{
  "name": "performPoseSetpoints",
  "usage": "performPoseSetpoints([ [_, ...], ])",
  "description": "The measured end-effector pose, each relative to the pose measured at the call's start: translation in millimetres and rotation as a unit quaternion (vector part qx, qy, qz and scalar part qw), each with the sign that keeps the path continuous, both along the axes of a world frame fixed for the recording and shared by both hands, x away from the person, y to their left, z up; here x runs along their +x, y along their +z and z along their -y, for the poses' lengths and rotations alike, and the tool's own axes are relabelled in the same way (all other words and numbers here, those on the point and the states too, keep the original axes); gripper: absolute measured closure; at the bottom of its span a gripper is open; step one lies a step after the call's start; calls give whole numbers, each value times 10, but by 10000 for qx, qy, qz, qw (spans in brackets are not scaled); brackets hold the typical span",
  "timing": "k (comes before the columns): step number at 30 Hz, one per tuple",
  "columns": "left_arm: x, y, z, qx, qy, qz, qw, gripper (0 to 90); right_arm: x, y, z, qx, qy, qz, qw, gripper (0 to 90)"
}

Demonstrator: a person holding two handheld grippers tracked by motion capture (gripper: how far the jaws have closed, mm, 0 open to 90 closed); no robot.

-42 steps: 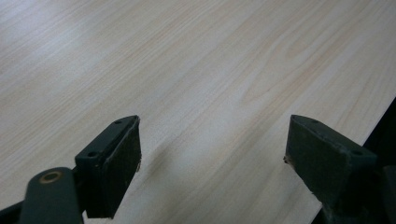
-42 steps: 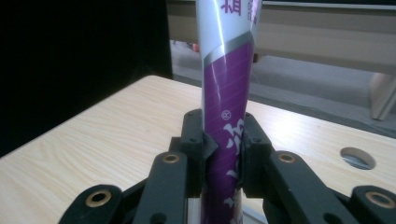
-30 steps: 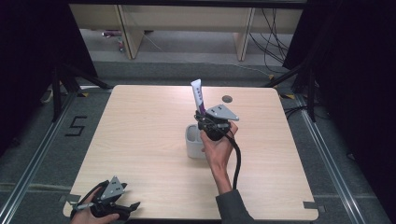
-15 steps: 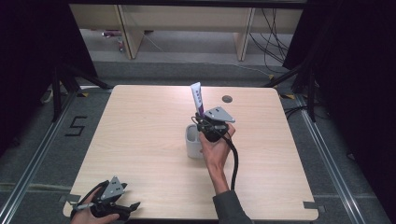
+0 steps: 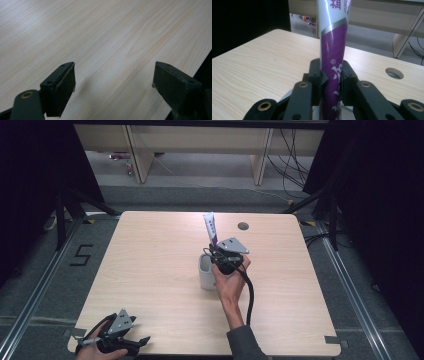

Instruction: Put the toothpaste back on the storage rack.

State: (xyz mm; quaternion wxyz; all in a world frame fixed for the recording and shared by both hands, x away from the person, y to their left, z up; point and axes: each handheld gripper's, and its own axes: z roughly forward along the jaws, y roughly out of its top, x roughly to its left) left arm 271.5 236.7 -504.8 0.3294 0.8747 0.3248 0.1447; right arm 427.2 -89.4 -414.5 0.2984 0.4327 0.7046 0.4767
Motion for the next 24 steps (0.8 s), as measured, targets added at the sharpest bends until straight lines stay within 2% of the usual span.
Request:
performPoseSetpoints([
  [1,0,-1,1,-2,1,1,10000,176,-2,-5,4,-27,-5,14,10000,754],
  [3,0,-6,6,9,57,-22,10000,176,-9,-21,-4,78,-37,-57,9999,753],
  [4,-4,-8,10,-35,74,-35,10000,176,-3,-27,6,-26,-18,0,10000,754],
  [5,-1,-1,2,24,19,-29,10000,175,-4,-33,8,-54,-15,-18,10000,753],
  [6,-1,-9,7,-22,66,-8,10000,176,-1,-48,-3,38,-36,-22,10000,753],
  [12,-6,-8,8,-40,76,16,10000,175,7,-94,1,-40,-63,-73,9999,751],
  [14,-4,-4,4,-31,36,-18,10000,176,8,-116,-9,63,-76,-116,9999,751],
  [15,-3,0,2,-5,25,-43,10000,176,11,-115,3,-69,-42,-80,9999,750],
  [18,0,-14,8,-16,78,26,10000,175,13,-133,-10,-27,-53,-118,9999,749],
  [19,-8,-7,10,-45,79,18,10000,176,8,-140,-17,61,-79,-184,9998,748],
  [23,-6,-2,4,-25,48,4,10000,176,19,-166,2,-77,-27,-134,9999,739],
  [24,-7,-6,8,-41,68,11,10000,176,4,-167,-6,11,-88,-240,9997,734],
])
